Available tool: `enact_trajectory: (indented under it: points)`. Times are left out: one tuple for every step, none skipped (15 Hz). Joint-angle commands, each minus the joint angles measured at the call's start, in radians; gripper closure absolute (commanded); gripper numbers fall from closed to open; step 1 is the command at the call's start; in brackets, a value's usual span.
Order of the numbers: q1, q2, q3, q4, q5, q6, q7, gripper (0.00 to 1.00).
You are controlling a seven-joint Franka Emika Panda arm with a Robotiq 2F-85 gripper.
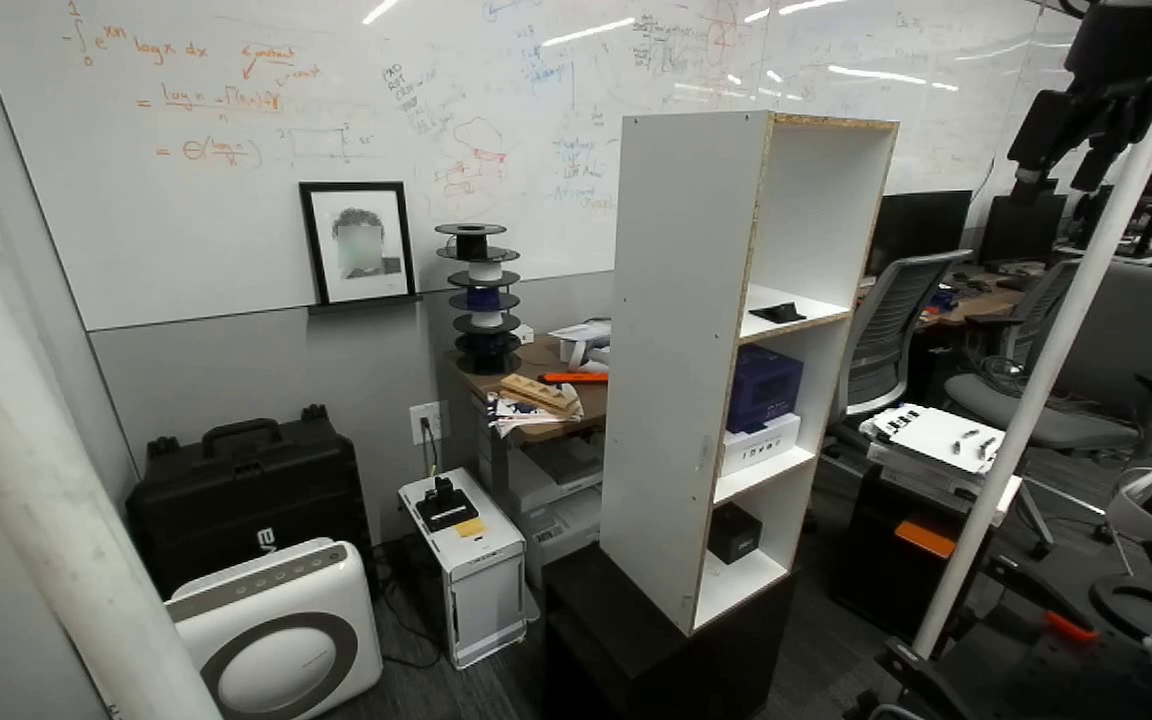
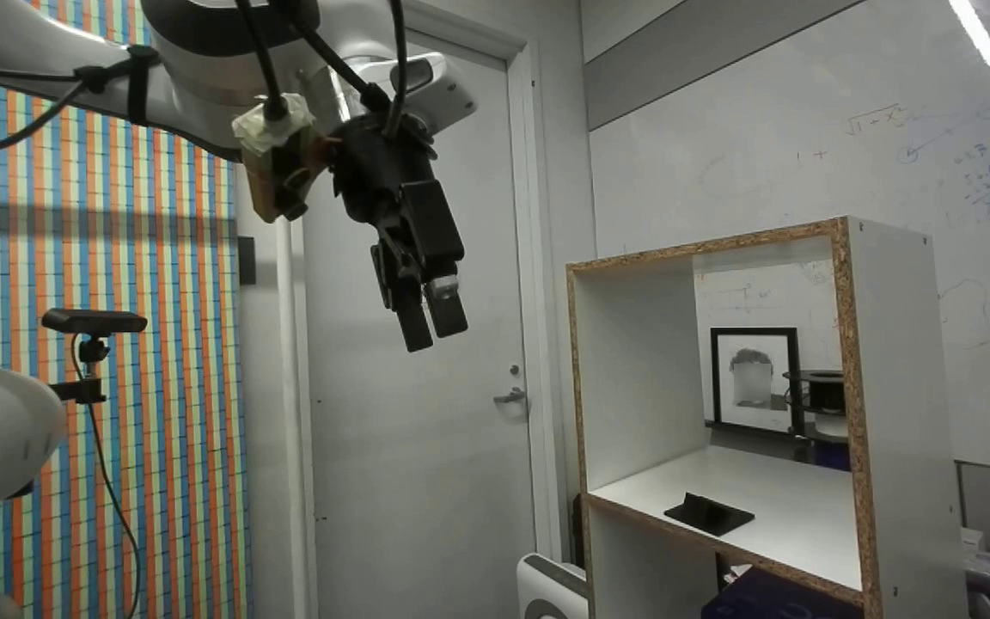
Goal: Move the black object to the top of the shelf
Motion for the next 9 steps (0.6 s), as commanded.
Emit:
enact_trajectory:
  points:
    - [0.011, 0.0, -0.007, 0.003, -0.006, -0.005, 0.006, 0.0]
    - [0.011, 0.0, -0.007, 0.003, -0.006, -0.005, 0.006, 0.0]
    - [0.011, 0.0, -0.007, 0.003, -0.006, -0.005, 0.006, 0.0]
    - [0.011, 0.0, -0.007, 0.003, -0.006, -0.005, 0.006, 0.0]
    - [0.011, 0.0, -0.007, 0.003, -0.006, -0.005, 0.006, 0.0]
    - [0.011, 0.0, -0.007, 0.003, -0.006, -0.005, 0.006, 0.0]
    - [0.015, 0.007, -0.003, -0.019, -0.016, 0.099, 0.028, 0.0]
    - [0.024, 0.02, -0.008, -0.032, -0.01, 0.173, 0.028, 0.0]
    - [0.032, 0.04, -0.009, -0.046, -0.01, 0.276, 0.027, 0.0]
